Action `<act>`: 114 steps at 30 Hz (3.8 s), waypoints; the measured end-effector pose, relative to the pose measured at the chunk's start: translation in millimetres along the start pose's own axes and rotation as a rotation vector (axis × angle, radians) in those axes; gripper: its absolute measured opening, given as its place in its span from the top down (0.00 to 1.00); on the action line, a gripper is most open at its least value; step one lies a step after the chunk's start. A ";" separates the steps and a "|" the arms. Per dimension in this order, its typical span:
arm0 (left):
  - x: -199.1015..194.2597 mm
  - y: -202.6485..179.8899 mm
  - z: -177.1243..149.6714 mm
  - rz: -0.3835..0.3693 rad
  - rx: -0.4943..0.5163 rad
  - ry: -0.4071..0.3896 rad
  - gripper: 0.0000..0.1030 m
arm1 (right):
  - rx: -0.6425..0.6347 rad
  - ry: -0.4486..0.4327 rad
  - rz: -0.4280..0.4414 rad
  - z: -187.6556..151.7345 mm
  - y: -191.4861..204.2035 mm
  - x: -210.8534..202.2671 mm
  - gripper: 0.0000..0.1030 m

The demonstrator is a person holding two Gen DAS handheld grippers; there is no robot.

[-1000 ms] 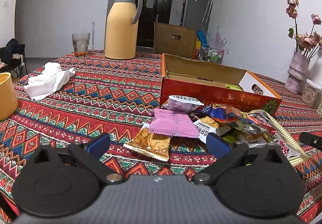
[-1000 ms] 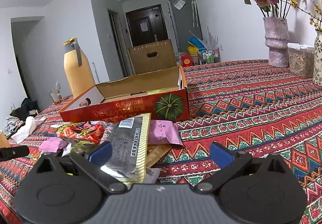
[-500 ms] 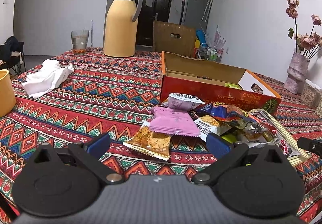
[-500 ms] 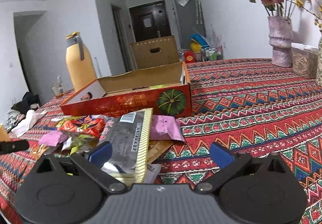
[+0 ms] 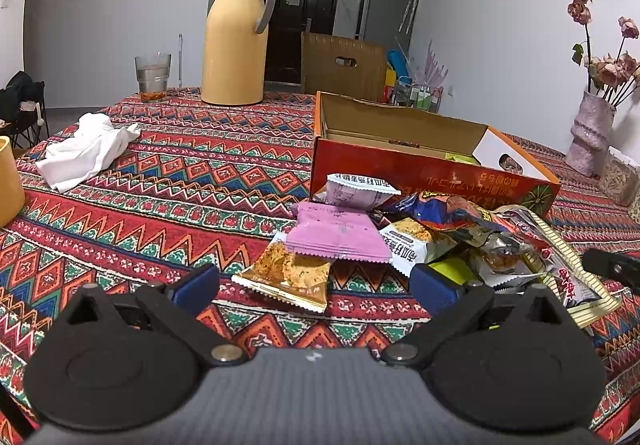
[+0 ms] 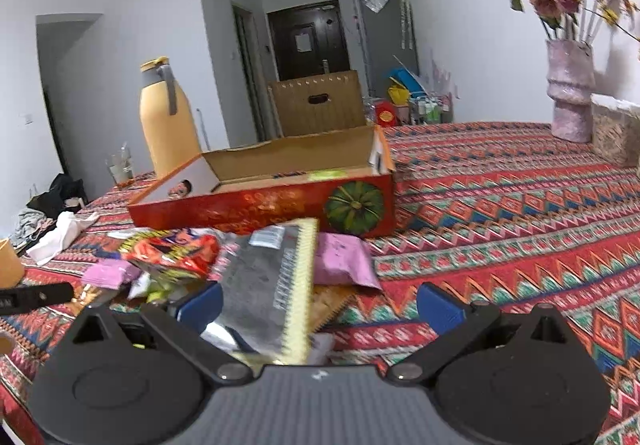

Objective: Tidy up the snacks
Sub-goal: 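Grasp the silver packet with gold edging with the right gripper, then lift the silver packet with the right gripper while the left grasps a cookie packet, then carry the silver packet and cookie packet over the box with both grippers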

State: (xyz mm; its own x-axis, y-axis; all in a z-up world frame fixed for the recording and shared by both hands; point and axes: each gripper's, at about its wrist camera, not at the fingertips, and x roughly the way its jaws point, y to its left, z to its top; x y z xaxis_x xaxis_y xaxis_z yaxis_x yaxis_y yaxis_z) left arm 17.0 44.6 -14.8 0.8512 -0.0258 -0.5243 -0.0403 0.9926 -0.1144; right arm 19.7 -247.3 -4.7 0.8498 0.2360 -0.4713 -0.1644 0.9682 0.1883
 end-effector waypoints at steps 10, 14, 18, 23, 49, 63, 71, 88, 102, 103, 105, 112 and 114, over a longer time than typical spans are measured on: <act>-2.5 6.3 -0.5 0.002 -0.003 0.000 0.00 | -0.063 0.101 -0.033 3.9 37.7 40.9 0.23; 0.5 8.4 -0.8 -0.001 -0.011 0.008 0.00 | -0.042 0.110 -0.018 -1.3 33.8 39.4 0.49; 2.3 8.6 -0.8 -0.003 -0.012 0.012 0.00 | -0.023 0.082 0.010 -4.2 27.7 29.8 0.62; 6.7 10.5 1.2 0.016 -0.015 0.026 0.00 | 0.030 -0.008 -0.001 0.7 13.4 12.9 0.64; 85.8 6.5 20.8 0.092 0.087 0.218 0.00 | 0.174 -0.072 -0.100 0.9 -44.9 31.2 0.63; 81.2 1.0 18.2 0.060 0.117 0.183 0.17 | 0.175 -0.054 -0.101 -1.5 -42.8 34.8 0.62; 71.9 0.1 17.2 0.046 0.114 0.150 0.57 | 0.184 -0.053 -0.094 -1.6 -45.2 35.3 0.62; 18.7 -7.9 26.9 0.038 0.093 0.004 0.59 | 0.175 -0.091 -0.068 -3.2 -44.1 29.0 0.62; -13.3 -17.3 43.2 -0.005 0.083 -0.104 0.59 | 0.112 -0.160 -0.044 10.0 -23.9 6.5 0.62; -13.4 -17.6 44.5 -0.005 0.082 -0.107 0.59 | 0.108 -0.165 -0.042 11.7 -22.1 5.5 0.62; -13.4 -17.8 48.3 -0.007 0.077 -0.115 0.59 | 0.100 -0.175 -0.037 15.1 -19.0 3.8 0.62; -10.9 -21.2 67.3 -0.008 0.066 -0.148 0.59 | 0.067 -0.195 -0.036 30.1 -10.6 6.1 0.62; -8.1 -23.2 75.8 -0.007 0.063 -0.159 0.59 | 0.056 -0.202 -0.035 36.8 -7.8 8.7 0.62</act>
State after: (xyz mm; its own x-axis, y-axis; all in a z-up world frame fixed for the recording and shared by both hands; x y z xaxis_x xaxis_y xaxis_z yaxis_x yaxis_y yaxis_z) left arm 50.7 30.8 56.1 0.9238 -0.0182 -0.3826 -0.0058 0.9981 -0.0616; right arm 46.7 -255.9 21.5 0.9386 0.1753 -0.2970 -0.1096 0.9682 0.2250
